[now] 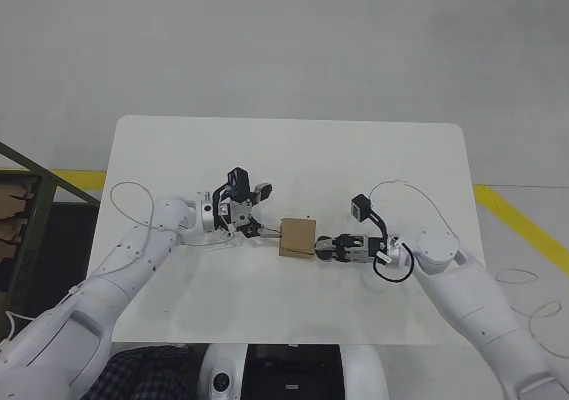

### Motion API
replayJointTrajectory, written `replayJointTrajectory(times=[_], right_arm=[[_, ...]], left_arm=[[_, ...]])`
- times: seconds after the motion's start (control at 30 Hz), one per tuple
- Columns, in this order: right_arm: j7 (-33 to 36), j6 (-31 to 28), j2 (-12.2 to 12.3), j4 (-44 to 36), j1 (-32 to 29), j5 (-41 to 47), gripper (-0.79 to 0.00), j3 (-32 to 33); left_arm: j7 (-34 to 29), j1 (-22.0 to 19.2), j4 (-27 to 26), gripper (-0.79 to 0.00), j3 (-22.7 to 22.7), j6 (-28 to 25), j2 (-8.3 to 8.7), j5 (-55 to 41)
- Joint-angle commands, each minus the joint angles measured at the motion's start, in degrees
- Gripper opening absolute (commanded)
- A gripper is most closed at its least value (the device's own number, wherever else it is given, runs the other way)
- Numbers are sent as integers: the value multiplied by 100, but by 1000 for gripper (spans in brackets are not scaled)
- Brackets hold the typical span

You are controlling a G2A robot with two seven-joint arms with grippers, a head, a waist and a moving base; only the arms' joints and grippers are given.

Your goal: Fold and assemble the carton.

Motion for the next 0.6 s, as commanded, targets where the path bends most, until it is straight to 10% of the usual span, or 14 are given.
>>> replayJointTrajectory(times=[0.0, 0.57], right_arm=[[3, 26, -12, 5, 27, -30, -785, -22], [-108, -163, 168, -187, -293, 2, -785, 682]], left_arm=[[-11, 0, 2, 0, -4, -1, -7, 14], [526, 167, -108, 0, -458, 32, 119, 92]])
